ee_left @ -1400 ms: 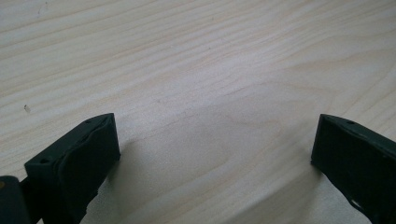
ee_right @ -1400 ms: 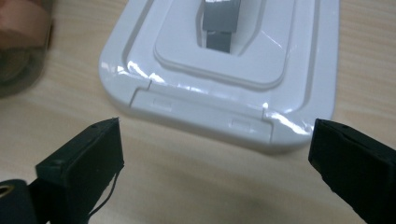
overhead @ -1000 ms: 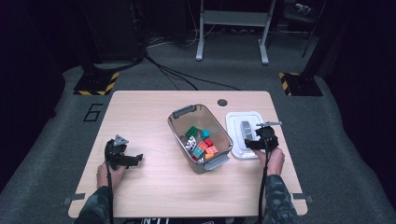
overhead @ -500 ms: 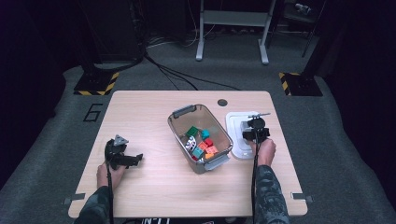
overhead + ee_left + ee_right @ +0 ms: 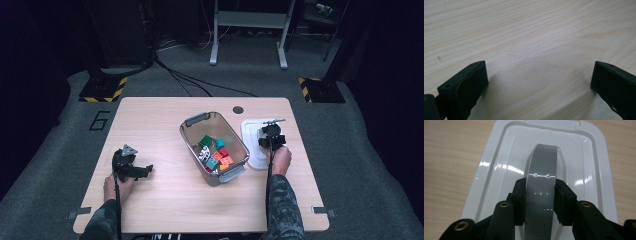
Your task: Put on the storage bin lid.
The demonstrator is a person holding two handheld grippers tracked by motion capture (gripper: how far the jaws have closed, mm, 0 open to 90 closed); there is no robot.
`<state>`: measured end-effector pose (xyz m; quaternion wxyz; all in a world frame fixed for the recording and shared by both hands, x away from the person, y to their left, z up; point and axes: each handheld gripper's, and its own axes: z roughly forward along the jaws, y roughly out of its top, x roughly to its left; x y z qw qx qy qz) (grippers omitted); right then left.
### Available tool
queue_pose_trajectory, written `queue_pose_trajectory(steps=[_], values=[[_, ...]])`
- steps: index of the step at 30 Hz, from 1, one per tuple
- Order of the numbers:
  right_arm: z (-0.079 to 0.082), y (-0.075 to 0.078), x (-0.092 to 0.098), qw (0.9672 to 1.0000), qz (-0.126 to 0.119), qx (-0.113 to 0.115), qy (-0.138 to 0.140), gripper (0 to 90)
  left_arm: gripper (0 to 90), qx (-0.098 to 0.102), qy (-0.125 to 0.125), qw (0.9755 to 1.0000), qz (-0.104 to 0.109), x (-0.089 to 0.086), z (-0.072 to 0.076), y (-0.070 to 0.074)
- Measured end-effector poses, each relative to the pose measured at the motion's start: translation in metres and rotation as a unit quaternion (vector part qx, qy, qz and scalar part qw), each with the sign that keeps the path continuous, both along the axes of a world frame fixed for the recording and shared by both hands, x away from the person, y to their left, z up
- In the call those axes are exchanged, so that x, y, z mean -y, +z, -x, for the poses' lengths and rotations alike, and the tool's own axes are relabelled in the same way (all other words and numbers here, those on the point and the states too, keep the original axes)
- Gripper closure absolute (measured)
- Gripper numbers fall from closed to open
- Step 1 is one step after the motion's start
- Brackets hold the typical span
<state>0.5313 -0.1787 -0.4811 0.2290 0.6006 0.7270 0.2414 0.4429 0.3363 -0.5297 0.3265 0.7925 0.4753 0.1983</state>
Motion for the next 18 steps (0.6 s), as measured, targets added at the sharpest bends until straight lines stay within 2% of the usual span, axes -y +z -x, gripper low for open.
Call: queue_pose_trajectory(steps=[8,11,12,14,16,18], values=[[0.006,0.007,0.003,1.0,-0.002,0.0,0.008,67.4,0.7,0.003,0.001,1.0,-0.001,0.0,0.0,0.0],[0.009,0.013,0.008,0.9999,-0.009,0.005,0.012,67.4,0.7,0.005,0.003,1.0,-0.002,0.0,0.001,0.0],[0.011,0.016,0.008,0.9998,-0.019,0.003,0.008,67.4,0.7,0.004,0.003,1.0,-0.003,0.0,0.001,0.0],[0.013,0.019,0.012,0.9995,-0.025,0.007,0.018,67.4,0.7,0.005,0.002,1.0,-0.004,-0.001,0.001,0.0],[0.015,0.021,0.015,0.9992,-0.032,0.007,0.023,67.4,0.6,0.007,0.01,0.9999,0.007,0.001,0.0,-0.001],[0.016,0.023,0.017,0.9992,-0.027,0.005,0.028,67.5,0.6,0.006,0.009,0.9999,0.006,0.001,0.0,-0.001]])
